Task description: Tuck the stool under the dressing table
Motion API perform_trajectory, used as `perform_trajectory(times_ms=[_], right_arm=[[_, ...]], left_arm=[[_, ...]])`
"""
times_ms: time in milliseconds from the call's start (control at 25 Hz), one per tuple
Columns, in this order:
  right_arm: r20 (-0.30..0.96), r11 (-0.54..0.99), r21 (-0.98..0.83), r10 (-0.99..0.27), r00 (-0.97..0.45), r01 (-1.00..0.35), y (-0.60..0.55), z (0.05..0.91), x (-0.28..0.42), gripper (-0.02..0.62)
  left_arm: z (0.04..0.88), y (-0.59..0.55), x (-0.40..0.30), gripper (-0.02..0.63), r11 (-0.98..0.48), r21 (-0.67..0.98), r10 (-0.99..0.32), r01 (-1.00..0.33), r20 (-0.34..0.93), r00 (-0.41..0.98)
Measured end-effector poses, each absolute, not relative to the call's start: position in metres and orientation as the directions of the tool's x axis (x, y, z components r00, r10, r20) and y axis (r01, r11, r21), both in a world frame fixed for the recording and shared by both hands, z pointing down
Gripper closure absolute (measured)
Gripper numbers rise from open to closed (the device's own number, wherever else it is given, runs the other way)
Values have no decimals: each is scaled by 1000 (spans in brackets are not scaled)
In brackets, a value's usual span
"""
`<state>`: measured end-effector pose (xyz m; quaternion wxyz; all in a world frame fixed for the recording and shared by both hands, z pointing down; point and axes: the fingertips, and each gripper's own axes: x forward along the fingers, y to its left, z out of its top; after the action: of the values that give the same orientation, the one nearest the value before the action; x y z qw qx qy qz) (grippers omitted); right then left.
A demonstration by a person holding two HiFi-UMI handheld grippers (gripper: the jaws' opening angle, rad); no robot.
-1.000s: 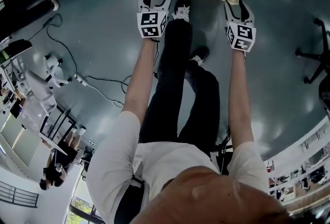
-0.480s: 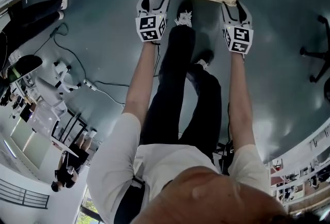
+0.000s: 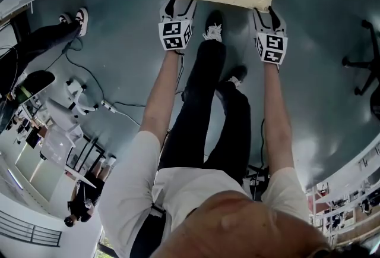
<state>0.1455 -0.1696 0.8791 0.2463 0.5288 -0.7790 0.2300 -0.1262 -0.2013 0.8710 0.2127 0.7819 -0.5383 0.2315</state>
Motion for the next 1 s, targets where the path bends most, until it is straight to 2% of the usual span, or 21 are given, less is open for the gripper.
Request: perform_trajectory(times_ms=[400, 760, 1000], right_arm=[[677, 295, -101, -680, -283, -950, -202, 878, 139, 362], [663, 262, -94, -703, -257, -960, -232, 876, 132, 362], [693, 258, -95, -677, -250, -962, -253, 878, 128, 362]], left_arm=[[869, -244, -131, 301, -359, 91, -705, -929, 627, 333], [867, -280, -137, 301, -375, 103, -693, -921, 628, 353], [868, -303, -143, 328, -399, 115, -665, -910, 646, 374]])
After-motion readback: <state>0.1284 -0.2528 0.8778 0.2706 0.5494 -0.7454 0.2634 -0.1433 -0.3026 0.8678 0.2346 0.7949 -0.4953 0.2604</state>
